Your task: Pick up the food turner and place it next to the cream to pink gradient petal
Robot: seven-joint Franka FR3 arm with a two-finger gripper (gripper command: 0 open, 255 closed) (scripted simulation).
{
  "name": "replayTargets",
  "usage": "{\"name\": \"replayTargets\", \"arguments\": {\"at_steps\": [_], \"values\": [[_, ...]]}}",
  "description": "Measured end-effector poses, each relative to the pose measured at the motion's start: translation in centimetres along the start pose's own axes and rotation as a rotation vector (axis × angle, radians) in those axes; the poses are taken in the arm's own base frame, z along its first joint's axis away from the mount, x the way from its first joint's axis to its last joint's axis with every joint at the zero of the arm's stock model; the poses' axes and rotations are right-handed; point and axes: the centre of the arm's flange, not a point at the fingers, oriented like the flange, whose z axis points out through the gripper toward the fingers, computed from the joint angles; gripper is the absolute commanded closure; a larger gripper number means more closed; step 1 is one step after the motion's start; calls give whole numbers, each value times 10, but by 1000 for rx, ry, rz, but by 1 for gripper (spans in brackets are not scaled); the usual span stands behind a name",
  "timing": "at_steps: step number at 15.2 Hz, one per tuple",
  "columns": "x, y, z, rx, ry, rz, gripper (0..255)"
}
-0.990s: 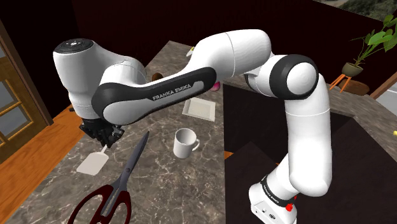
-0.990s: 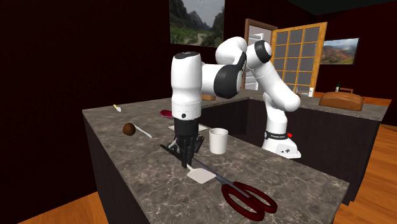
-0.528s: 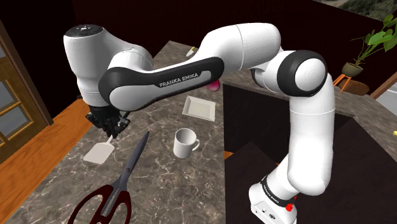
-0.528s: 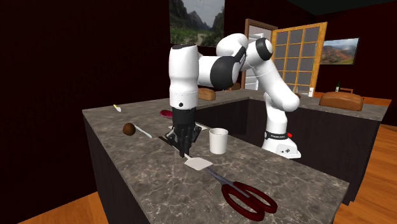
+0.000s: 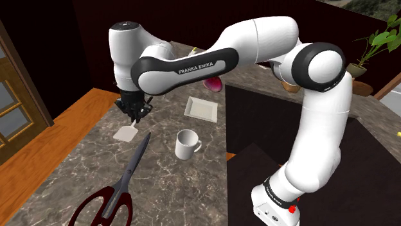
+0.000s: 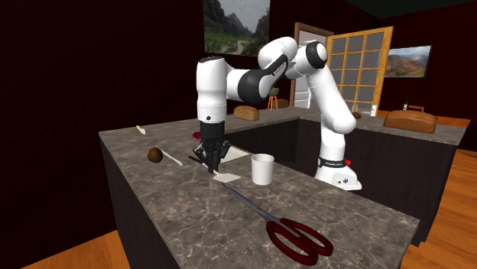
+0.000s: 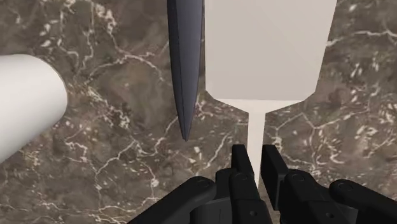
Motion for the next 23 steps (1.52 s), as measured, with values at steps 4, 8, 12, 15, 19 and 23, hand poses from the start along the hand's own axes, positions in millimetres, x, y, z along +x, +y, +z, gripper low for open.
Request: {"name": "replayTargets", "arguments": {"at_steps": [4,8,12,15,19,23], "values": [[51,20,1,0,0,0,255],[103,34,5,0,0,0,255],[150,50,9,0,0,0,255],[185,64,11,1,0,0,255],[238,79,11,0,0,0,255],[285,97,13,1,0,0,255]]}}
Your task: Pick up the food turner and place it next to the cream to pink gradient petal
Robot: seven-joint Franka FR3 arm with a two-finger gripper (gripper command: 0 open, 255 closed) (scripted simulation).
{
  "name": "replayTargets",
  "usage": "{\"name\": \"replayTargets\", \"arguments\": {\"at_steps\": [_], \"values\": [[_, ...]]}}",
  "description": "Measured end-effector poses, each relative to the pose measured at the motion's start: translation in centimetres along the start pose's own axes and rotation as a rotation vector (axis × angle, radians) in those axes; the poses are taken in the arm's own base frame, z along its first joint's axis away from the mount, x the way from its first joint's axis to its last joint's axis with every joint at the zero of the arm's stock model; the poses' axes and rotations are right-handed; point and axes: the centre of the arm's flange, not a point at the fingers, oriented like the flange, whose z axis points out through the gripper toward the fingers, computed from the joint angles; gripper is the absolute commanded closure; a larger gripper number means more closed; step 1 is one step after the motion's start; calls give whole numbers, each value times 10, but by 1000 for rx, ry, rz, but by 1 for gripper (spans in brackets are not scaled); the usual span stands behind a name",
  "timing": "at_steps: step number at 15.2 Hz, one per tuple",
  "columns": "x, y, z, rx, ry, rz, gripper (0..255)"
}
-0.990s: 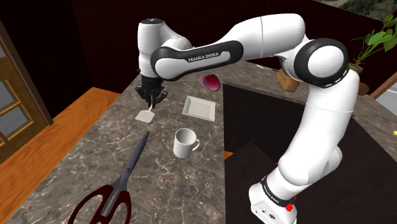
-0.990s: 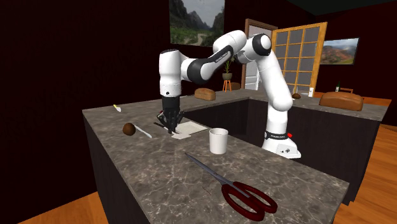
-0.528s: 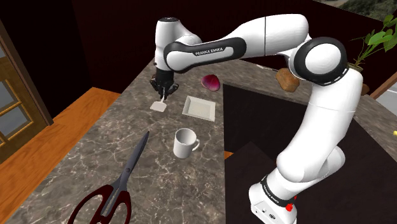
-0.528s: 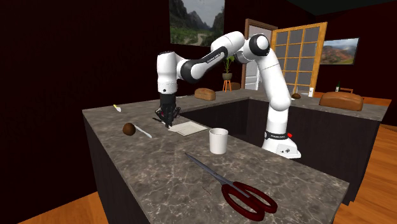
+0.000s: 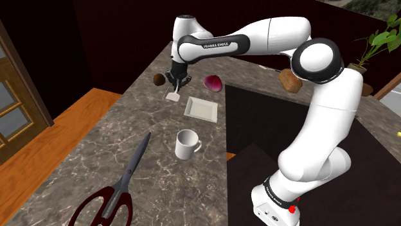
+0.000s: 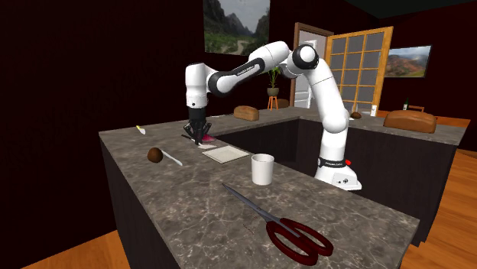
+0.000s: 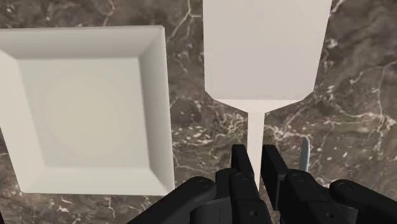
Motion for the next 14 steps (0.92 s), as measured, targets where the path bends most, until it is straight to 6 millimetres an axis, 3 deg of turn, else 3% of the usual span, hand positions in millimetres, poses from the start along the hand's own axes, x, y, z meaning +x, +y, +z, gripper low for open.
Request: {"name": "replayTargets", "arguments": {"at_steps": [14], "values": [[179,61,12,0,0,0,255]]}}
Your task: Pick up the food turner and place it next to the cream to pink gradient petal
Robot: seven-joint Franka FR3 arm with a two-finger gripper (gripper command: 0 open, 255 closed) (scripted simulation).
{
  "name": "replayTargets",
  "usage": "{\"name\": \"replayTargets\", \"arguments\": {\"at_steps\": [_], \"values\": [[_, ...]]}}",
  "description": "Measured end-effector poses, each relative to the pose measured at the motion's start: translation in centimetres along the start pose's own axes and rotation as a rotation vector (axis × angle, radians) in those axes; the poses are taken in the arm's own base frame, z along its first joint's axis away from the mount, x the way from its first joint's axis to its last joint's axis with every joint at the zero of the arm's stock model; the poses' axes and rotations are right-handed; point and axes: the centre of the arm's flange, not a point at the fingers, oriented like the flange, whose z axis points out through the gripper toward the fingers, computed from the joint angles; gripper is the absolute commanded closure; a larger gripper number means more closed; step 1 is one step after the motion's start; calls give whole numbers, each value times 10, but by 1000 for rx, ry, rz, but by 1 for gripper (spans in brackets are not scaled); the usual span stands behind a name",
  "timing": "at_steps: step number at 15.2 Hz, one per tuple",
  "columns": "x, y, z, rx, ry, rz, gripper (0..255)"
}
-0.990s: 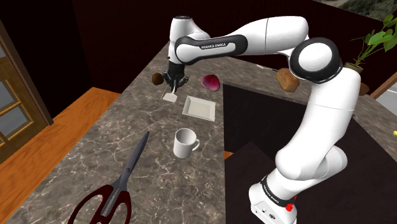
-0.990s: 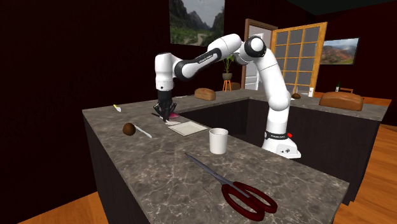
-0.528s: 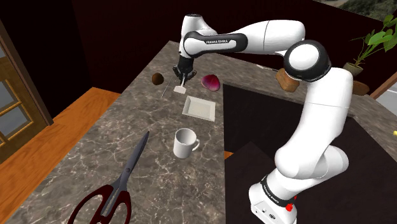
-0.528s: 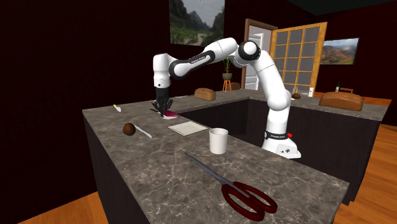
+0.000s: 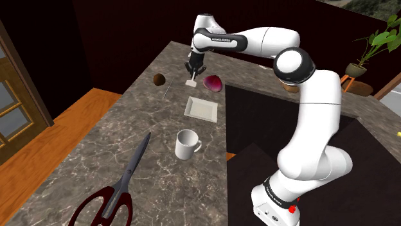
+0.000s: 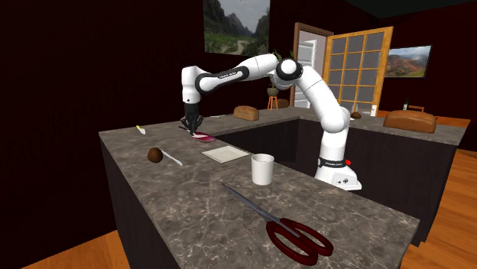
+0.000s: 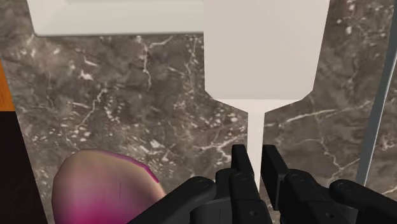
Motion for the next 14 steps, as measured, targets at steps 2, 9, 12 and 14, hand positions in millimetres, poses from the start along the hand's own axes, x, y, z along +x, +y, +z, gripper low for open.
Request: {"name": "replayTargets", "arguments": {"at_steps": [2,9,12,14], "values": [[18,8,6,0,0,-1,255],[22,8,40,-1,0,-1,255],[20,7,55,-1,0,-1,255],[20,7,65,-1,0,-1,255]]}}
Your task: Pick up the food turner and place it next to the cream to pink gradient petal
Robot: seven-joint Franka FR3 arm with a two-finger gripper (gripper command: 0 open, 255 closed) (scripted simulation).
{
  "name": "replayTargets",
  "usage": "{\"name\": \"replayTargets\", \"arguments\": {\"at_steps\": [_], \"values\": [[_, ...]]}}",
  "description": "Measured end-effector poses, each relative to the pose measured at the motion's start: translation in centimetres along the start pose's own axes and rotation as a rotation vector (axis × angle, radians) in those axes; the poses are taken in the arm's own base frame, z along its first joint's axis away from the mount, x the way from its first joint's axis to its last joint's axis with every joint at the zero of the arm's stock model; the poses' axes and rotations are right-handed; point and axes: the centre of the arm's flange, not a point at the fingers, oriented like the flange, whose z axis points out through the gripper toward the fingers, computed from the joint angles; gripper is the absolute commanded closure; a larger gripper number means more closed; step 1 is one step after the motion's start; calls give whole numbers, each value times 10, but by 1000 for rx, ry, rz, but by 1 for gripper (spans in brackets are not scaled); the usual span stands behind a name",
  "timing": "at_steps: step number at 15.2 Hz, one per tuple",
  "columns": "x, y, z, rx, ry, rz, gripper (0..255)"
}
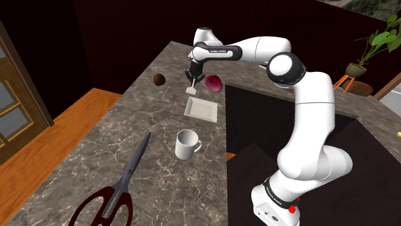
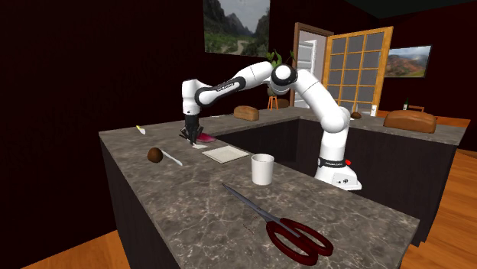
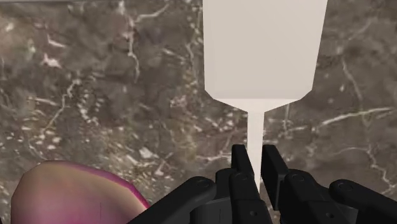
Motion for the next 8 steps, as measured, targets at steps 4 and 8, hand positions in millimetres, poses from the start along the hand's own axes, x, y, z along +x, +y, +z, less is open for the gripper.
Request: {"name": "replayTargets", "arguments": {"at_steps": [4,8], "values": [[-1,0,22,0,0,0,255],[-2,-1,35,0,0,0,255]]}}
